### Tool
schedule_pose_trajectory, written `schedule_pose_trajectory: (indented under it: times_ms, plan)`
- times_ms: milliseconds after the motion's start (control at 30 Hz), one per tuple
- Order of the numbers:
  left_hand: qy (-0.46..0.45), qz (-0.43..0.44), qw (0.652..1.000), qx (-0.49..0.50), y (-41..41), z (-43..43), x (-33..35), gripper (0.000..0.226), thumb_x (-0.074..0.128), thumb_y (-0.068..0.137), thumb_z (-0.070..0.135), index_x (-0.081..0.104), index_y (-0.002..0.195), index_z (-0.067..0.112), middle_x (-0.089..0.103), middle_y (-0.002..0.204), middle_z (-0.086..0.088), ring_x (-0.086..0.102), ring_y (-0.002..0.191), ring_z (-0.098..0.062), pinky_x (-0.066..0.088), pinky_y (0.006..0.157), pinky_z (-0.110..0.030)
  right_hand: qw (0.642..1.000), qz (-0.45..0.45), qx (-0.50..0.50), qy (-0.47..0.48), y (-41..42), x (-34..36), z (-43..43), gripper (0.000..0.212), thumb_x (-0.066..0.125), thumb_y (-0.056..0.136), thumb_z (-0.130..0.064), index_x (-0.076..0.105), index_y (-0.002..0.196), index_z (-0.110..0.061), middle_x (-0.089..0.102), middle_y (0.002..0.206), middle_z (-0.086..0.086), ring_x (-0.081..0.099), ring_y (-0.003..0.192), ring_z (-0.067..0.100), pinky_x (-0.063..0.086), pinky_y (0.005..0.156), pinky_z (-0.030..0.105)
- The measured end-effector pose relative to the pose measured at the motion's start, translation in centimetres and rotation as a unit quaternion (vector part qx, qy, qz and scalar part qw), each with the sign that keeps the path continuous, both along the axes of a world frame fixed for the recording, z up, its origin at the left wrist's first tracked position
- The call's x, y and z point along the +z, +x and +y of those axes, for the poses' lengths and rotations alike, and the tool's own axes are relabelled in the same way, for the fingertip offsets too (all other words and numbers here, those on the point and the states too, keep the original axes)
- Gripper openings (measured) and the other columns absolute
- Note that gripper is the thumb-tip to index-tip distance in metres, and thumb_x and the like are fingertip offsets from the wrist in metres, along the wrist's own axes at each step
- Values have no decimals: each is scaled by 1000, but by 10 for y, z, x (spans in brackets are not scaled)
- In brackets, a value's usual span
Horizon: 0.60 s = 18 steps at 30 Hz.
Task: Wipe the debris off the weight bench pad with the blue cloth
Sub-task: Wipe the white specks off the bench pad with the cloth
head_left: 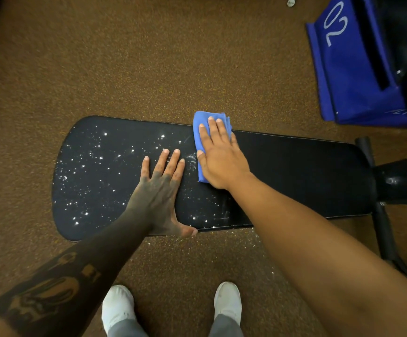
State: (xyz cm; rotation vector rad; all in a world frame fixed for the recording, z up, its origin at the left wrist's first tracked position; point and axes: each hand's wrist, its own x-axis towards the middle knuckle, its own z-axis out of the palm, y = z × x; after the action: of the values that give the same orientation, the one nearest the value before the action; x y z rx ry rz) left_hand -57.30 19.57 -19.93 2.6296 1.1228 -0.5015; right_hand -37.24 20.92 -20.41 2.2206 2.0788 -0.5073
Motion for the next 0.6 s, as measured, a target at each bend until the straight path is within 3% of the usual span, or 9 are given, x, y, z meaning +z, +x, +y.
schedule_pose_trajectory:
  times_ms: [200,400,600]
  plan:
    - [0,-3,1000,2,0,-1,-1,164,28,40,112,-15,156,5,-25,165,-15,-25,152,-33,-4,122,-63,997,-6,80,-5,-4,4,-61,64,24,104,-42,1,158,-17,-12,166,7,-15,151,23,6,123,48]
    - [7,-4,1000,-2,0,-1,1,163,27,39,111,-12,157,6,-22,166,-15,-23,153,-34,-2,122,-64,999,-22,-43,-8,-4,-1,-41,67,27,103,-42,-1,157,-15,-13,165,11,-15,151,29,5,122,51]
    - [8,6,1000,-11,-3,-1,0,162,26,40,112,-15,157,7,-25,165,-15,-25,152,-34,-4,122,-64,998,-9,54,-8,-9,2,-104,64,22,103,-43,3,158,-17,-9,166,7,-14,151,23,7,123,48]
